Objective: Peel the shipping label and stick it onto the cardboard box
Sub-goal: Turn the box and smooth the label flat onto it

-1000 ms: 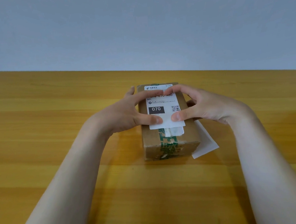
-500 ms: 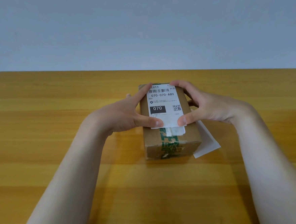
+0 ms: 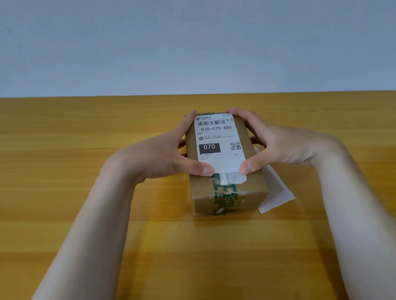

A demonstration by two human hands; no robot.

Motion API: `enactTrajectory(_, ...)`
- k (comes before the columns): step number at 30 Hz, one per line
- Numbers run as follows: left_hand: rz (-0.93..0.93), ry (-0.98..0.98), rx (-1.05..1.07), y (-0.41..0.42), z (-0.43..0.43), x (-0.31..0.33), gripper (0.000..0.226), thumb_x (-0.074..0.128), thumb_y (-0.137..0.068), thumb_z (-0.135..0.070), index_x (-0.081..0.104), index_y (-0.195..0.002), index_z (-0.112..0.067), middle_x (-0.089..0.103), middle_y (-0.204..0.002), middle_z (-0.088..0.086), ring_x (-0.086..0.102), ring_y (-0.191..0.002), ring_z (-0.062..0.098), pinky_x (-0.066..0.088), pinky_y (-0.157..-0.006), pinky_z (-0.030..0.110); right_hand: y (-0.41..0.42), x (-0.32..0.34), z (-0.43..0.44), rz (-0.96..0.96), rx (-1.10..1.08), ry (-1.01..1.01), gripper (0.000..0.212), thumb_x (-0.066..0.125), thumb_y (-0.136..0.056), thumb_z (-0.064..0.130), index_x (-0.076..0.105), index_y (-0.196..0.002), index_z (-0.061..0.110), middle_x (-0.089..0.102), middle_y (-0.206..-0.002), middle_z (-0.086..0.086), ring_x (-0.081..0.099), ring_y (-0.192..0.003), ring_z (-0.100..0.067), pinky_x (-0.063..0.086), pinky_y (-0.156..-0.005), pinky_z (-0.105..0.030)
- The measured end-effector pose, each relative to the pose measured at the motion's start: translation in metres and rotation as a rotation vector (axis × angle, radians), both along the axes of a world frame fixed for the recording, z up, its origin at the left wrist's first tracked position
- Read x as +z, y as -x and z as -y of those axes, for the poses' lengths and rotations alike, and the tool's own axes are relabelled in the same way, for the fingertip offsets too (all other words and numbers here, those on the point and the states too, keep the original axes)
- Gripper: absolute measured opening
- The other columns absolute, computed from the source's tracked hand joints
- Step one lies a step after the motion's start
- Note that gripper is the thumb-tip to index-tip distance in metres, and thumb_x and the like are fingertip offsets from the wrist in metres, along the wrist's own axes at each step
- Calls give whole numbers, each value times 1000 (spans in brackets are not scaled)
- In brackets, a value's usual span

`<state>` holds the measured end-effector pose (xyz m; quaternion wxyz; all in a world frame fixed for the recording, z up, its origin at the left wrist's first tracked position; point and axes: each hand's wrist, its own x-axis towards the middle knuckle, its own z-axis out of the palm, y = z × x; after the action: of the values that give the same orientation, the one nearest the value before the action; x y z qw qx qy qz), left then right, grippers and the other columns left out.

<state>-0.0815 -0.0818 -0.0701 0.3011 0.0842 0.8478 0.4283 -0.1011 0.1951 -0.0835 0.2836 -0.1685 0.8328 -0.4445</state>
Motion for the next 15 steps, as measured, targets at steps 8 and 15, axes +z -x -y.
enactTrajectory(8,11,-40,0,-3,0,7,142,92,-55,-46,-2,-161,-59,50,-156,-12,44,-146,6,35,-124,43,-1,1,1,35,7,3,139,101,-49,45,14,-155,67,44,-158,27,55,-135,5,35,-125,-42)
enactTrajectory(15,30,-62,-6,-1,3,4,148,97,-55,-43,-4,-162,-57,51,-125,-32,51,-143,11,36,-123,43,-3,0,1,51,-3,11,147,100,-49,44,5,-159,62,46,-153,34,49,-141,5,34,-126,-39)
